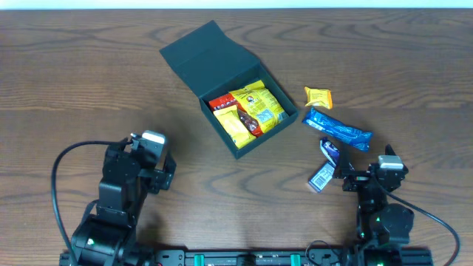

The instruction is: Pack container

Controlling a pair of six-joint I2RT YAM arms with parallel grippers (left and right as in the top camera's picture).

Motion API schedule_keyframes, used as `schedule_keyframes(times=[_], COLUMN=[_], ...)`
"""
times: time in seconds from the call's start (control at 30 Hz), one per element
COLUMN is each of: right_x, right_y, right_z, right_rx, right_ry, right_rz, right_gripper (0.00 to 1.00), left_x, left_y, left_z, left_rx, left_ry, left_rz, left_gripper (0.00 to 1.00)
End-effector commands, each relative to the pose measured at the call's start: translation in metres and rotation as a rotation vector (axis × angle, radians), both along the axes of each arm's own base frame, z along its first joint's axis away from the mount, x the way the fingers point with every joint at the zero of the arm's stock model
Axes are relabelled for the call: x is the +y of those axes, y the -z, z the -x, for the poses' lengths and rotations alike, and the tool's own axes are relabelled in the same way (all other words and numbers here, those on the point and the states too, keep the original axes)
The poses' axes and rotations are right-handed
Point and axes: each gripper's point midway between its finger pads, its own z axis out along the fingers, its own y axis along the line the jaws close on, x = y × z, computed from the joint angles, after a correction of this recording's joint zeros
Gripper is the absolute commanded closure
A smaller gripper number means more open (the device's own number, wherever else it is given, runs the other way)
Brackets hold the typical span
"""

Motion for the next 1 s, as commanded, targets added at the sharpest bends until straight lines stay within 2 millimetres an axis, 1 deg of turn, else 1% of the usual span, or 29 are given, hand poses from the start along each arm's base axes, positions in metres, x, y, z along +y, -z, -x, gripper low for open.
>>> schedule_keyframes(times=[0.0,0.13,0.23,0.3,0.33,0.4,0.43,0.47,0.57,0.63,0.73,0.87,0.97], right_x=[0.002,0.002,0.002,0.001,0.008,0.030,0.035,0.036,0.034,0.033,0.032,0.032,0.032], right_y=[0.001,0.001,0.001,-0.007,-0.018,-0.036,-0.039,-0.039,-0.029,-0.033,-0.048,-0.078,-0.090], right_z=[0.000,0.000,0.000,0.000,-0.001,0.002,0.003,0.003,0.004,0.004,-0.001,-0.016,-0.022], right_rx=[0.001,0.001,0.001,-0.032,-0.075,-0.144,-0.149,-0.135,-0.015,0.033,0.107,0.269,0.386], right_ry=[-0.007,-0.007,-0.008,0.000,-0.042,-0.173,-0.202,-0.207,-0.197,-0.195,-0.193,-0.198,-0.211], right_rz=[-0.014,-0.014,-0.014,-0.016,-0.031,0.004,0.008,0.006,0.028,0.040,0.052,0.033,0.045], right_gripper=[0.01,0.01,0.01,0.01,0.01,0.01,0.01,0.01,0.01,0.01,0.01,0.01,0.01], left_x=[0.014,0.018,0.021,0.022,0.023,0.023,0.023,0.023,0.023,0.023,0.023,0.023,0.023], left_y=[0.011,0.031,0.040,0.045,0.046,0.047,0.047,0.047,0.048,0.048,0.048,0.048,0.048], left_z=[0.007,0.024,0.034,0.039,0.040,0.041,0.041,0.042,0.043,0.043,0.043,0.043,0.043], left_rx=[0.047,0.154,0.206,0.237,0.242,0.249,0.250,0.252,0.256,0.257,0.257,0.257,0.257], left_ry=[-0.041,-0.038,-0.037,-0.036,-0.036,-0.035,-0.035,-0.035,-0.035,-0.035,-0.035,-0.035,-0.035], left_rz=[-0.066,-0.097,-0.112,-0.121,-0.123,-0.125,-0.125,-0.126,-0.127,-0.127,-0.127,-0.127,-0.127], left_gripper=[0.05,0.05,0.05,0.05,0.05,0.05,0.05,0.05,0.05,0.05,0.05,0.05,0.05])
